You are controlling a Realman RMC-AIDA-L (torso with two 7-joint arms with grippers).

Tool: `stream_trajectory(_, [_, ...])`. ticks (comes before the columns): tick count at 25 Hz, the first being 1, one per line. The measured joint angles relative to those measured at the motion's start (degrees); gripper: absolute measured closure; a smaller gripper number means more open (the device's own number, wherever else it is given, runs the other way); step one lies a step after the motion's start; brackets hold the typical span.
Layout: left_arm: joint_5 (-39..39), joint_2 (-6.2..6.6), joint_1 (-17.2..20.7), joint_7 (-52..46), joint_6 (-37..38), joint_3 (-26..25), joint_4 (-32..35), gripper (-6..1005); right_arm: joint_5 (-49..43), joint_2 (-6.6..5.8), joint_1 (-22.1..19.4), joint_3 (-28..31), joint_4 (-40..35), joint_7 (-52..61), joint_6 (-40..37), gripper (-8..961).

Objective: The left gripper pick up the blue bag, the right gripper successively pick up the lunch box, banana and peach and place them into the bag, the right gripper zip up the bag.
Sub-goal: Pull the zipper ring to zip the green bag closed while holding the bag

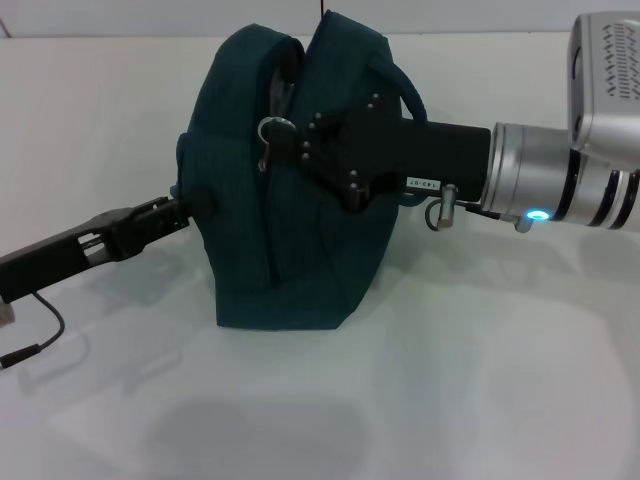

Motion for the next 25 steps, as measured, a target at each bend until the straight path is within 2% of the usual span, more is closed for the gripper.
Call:
stream_trajectory(7, [-0.2, -0.14, -0.2, 0.07, 0.05, -0.29, -0.3, 682, 0.48, 0.01, -0.18, 0.01, 0.0, 0.0, -0.17, 951])
stream_trajectory(13, [-0.25, -0.69, -0.35, 0.36, 0.63, -0.41, -0.16, 883, 1.15, 0.01, -0.42, 0.11, 0.01, 0.0, -0.8, 952])
stream_trajectory(25, [-0.19, -1.79, -0.44, 5.98, 4.7, 0.03, 0.11, 944, 3.81, 0.0, -0.9, 0.61, -0.17, 0.4, -1.86, 951])
